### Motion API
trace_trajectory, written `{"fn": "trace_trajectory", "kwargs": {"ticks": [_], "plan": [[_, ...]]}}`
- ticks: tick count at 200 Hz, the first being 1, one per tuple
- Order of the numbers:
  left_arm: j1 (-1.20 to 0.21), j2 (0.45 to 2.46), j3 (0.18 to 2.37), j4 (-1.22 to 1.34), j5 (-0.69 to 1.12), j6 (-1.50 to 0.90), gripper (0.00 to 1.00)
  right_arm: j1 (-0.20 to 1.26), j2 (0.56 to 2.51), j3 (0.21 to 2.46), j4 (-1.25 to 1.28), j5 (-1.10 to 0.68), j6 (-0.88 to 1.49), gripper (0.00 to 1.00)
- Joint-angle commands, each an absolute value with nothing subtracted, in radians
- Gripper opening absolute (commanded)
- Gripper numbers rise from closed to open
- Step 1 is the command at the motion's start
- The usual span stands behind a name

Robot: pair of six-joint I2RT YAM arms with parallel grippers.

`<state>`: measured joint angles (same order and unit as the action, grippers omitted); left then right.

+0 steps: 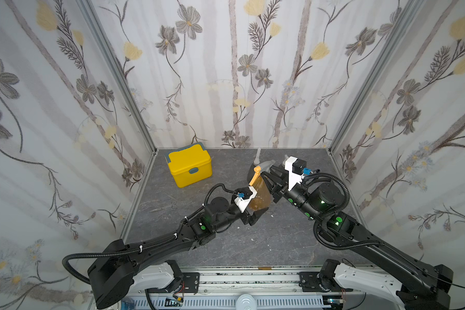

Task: Attach spray nozzles to spray bottles
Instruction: Insert the spray nozzle into the spray bottle.

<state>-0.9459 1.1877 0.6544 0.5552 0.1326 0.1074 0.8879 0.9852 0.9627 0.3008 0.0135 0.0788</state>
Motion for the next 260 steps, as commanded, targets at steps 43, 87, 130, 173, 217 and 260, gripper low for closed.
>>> {"fn": "trace_trajectory", "kwargs": {"ticks": [43, 87, 130, 173, 217, 260], "plan": [[-0.951, 1.168, 0.665, 0.670, 0.132, 0.126, 0.80, 0.882, 0.983, 0.964, 0.228, 0.017, 0.078, 0.31], [-0.951, 1.165, 0.664, 0.678, 0.126, 0.115, 0.80, 0.882, 0.952, 0.920, 0.235, -0.005, 0.099, 0.31], [-0.951, 1.175, 0.670, 0.669, 0.109, 0.115, 0.80, 0.898, 0.950, 0.857, 0.333, 0.040, 0.146, 0.27], [-0.952, 1.177, 0.673, 0.670, 0.092, 0.105, 0.79, 0.979, 0.975, 0.824, 0.368, 0.271, 0.099, 0.28], [-0.951, 1.179, 0.686, 0.663, 0.053, 0.091, 0.78, 1.052, 1.055, 0.829, 0.373, 0.507, 0.052, 0.27], [-0.951, 1.187, 0.704, 0.643, -0.009, 0.084, 0.78, 1.117, 1.150, 0.890, 0.356, 0.741, 0.035, 0.30]]}}
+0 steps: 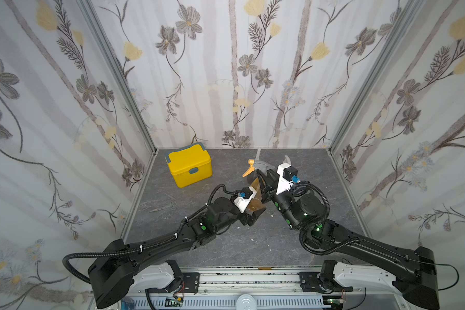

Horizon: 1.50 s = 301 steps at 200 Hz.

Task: Attach spray nozzles to spray bottles
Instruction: Insert the spray nozzle into the spray bottle.

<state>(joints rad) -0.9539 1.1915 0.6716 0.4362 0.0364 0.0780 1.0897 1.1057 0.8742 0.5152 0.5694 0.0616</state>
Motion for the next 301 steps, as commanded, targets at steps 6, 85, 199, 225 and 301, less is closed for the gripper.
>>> {"fn": "trace_trajectory", "kwargs": {"ticks": [6, 85, 199, 225, 301], "plan": [[-0.951, 1.186, 0.704, 0.643, -0.017, 0.083, 0.78, 1.125, 1.160, 0.898, 0.353, 0.766, 0.042, 0.30], [-0.951, 1.183, 0.704, 0.642, -0.060, 0.103, 0.78, 1.186, 1.191, 1.014, 0.288, 0.784, 0.074, 0.33], [-0.952, 1.183, 0.706, 0.636, -0.060, 0.121, 0.78, 1.219, 1.124, 1.045, 0.212, 0.734, 0.034, 0.42], [-0.953, 1.188, 0.706, 0.634, -0.057, 0.121, 0.78, 1.219, 1.087, 1.039, 0.168, 0.678, 0.032, 0.46], [-0.950, 1.198, 0.707, 0.626, -0.015, 0.128, 0.78, 1.032, 0.895, 1.086, -0.153, 0.042, 0.039, 0.50]]}}
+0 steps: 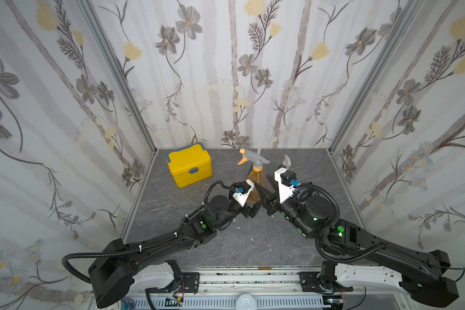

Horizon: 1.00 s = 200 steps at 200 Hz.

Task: Attach spray nozzles to spray bottles
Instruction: Insert the spray nozzle into the spray bottle, then screw the spray nozzle on the spray bottle.

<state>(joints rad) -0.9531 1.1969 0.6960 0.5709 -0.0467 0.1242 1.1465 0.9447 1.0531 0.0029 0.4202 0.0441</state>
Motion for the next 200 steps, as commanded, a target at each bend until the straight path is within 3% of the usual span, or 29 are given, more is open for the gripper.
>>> {"fn": "trace_trajectory", "kwargs": {"ticks": [1, 39, 66, 90, 200], "plan": [[-0.951, 1.198, 0.706, 0.626, -0.013, 0.129, 0.78, 1.022, 0.893, 1.088, -0.155, 0.026, 0.038, 0.50], [-0.951, 1.187, 0.701, 0.621, 0.067, 0.129, 0.78, 0.692, 0.910, 1.167, -0.213, -0.489, 0.027, 0.60], [-0.951, 1.185, 0.704, 0.611, 0.122, 0.132, 0.78, 0.605, 1.013, 1.288, -0.291, -0.720, -0.016, 0.64], [-0.951, 1.178, 0.704, 0.604, 0.139, 0.136, 0.78, 0.601, 1.062, 1.352, -0.343, -0.789, -0.051, 0.64], [-0.952, 1.180, 0.707, 0.594, 0.164, 0.140, 0.78, 0.598, 1.145, 1.404, -0.299, -0.784, -0.012, 0.52]]}}
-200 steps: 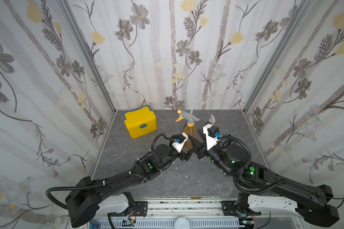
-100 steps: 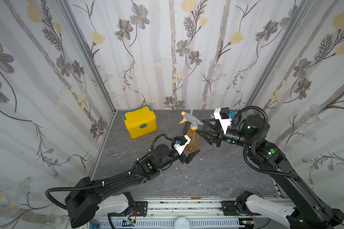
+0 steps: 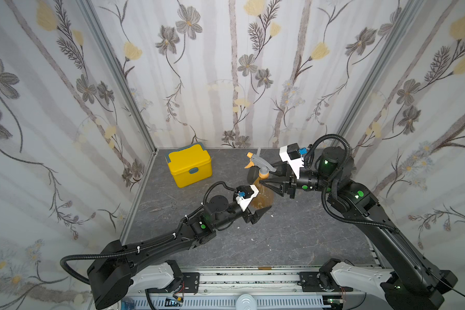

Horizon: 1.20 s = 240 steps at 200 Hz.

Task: Attach spray nozzles to spray bottles
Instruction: Screw the spray nozzle on the spray bottle.

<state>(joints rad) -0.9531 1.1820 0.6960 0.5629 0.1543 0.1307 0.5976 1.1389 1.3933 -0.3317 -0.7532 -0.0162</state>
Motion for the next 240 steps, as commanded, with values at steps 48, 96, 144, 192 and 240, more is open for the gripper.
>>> {"fn": "trace_trajectory", "kwargs": {"ticks": [48, 96, 144, 192, 240], "plan": [[-0.952, 1.181, 0.709, 0.593, 0.161, 0.141, 0.78, 0.598, 1.146, 1.390, -0.292, -0.792, -0.001, 0.35], [-0.951, 1.178, 0.709, 0.595, 0.148, 0.140, 0.78, 0.599, 1.139, 1.339, -0.281, -0.745, 0.005, 0.18], [-0.952, 1.166, 0.702, 0.621, 0.116, 0.121, 0.78, 0.616, 1.092, 1.169, -0.144, -0.617, 0.068, 0.15], [-0.953, 1.152, 0.693, 0.645, 0.067, 0.115, 0.77, 0.745, 1.075, 1.017, -0.030, -0.223, 0.103, 0.15], [-0.951, 1.149, 0.687, 0.656, 0.006, 0.123, 0.77, 0.905, 1.135, 0.982, 0.006, 0.196, 0.161, 0.13]]}}
